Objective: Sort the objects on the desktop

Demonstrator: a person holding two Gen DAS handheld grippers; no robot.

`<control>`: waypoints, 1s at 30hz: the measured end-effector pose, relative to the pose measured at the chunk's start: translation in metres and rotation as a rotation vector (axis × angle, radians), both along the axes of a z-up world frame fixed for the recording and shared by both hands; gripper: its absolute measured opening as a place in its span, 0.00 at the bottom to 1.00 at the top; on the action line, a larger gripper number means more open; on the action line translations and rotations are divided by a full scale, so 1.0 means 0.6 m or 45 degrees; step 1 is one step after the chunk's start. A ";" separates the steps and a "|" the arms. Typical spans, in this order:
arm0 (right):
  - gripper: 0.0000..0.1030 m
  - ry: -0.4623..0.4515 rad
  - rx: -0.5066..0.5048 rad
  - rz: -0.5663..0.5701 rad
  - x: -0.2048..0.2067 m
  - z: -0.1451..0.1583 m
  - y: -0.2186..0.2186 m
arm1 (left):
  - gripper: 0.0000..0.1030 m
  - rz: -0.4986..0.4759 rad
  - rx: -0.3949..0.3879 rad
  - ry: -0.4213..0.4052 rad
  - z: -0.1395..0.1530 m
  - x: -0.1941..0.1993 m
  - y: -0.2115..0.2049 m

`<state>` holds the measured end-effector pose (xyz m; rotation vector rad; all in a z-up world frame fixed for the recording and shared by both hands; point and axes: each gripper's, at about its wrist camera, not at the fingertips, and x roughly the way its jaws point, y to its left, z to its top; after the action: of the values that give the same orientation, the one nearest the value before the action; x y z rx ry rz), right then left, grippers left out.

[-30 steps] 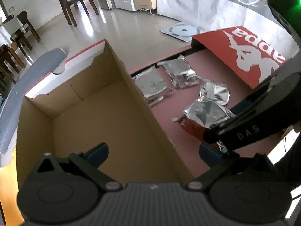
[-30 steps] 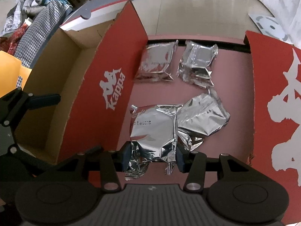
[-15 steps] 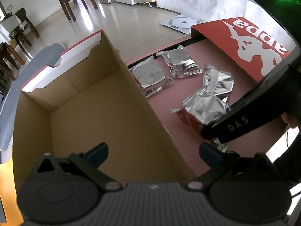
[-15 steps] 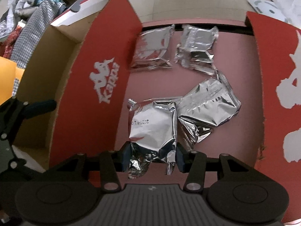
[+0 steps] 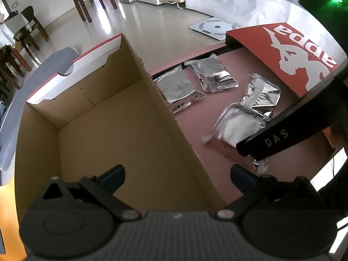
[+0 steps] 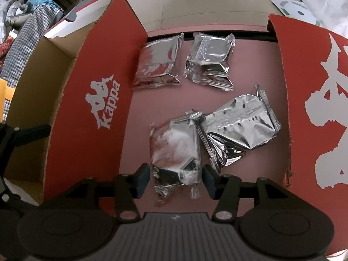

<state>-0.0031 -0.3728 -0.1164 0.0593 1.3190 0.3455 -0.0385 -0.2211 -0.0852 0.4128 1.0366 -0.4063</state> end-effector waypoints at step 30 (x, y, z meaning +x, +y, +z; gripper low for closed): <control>0.77 -0.091 -0.006 -0.012 -0.004 0.018 0.017 | 1.00 0.149 -0.057 0.047 -0.002 0.015 0.018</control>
<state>-0.0054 -0.3627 -0.1055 0.0490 1.2485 0.3336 -0.0292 -0.2102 -0.0865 0.3036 1.0802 -0.3331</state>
